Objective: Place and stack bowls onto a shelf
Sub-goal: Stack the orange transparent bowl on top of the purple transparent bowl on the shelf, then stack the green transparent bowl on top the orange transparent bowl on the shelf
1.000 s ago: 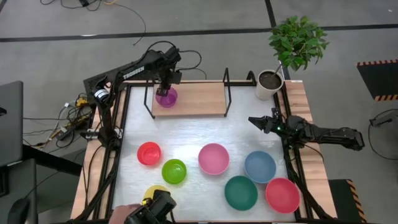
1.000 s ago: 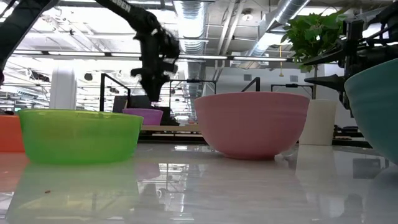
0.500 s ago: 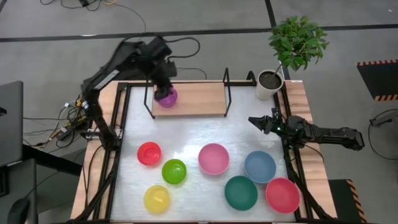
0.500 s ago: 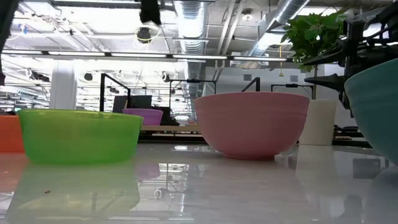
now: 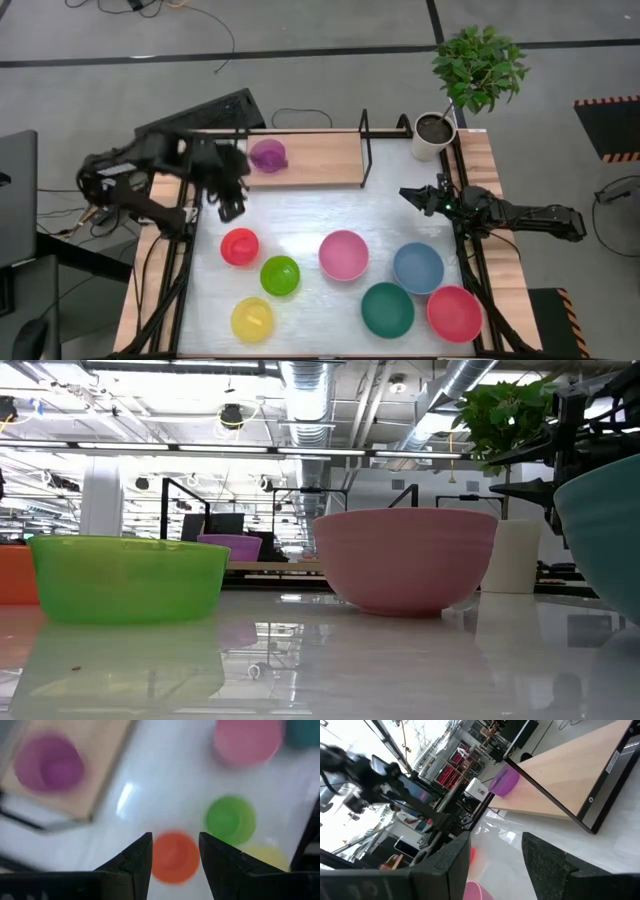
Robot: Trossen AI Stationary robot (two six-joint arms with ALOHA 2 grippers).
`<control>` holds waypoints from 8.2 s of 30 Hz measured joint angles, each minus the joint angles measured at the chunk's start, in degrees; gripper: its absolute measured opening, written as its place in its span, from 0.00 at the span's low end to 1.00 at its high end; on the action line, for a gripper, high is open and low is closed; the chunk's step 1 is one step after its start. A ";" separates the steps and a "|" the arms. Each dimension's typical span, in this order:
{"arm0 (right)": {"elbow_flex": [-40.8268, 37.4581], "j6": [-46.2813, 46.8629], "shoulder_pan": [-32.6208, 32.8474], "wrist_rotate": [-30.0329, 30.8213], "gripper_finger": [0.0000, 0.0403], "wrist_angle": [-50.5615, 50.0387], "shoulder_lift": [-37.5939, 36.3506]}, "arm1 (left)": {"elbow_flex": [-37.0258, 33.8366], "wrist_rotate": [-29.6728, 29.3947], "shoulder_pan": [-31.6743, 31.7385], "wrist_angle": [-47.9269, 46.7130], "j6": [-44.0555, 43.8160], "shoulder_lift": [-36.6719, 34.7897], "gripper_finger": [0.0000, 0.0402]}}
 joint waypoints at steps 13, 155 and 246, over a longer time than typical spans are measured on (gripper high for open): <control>0.00 0.46 0.07 -0.20 0.50 0.00 0.00 | -46.70 7.57 -5.47 35.02 -5.42 -7.69 0.36; -0.02 0.04 -3.39 0.02 0.50 0.00 1.25 | 7.98 16.39 51.98 16.98 67.38 30.44 0.00; -0.02 -1.46 -3.30 -0.19 0.50 -0.02 1.55 | 7.68 18.91 21.84 4.21 36.90 19.66 0.00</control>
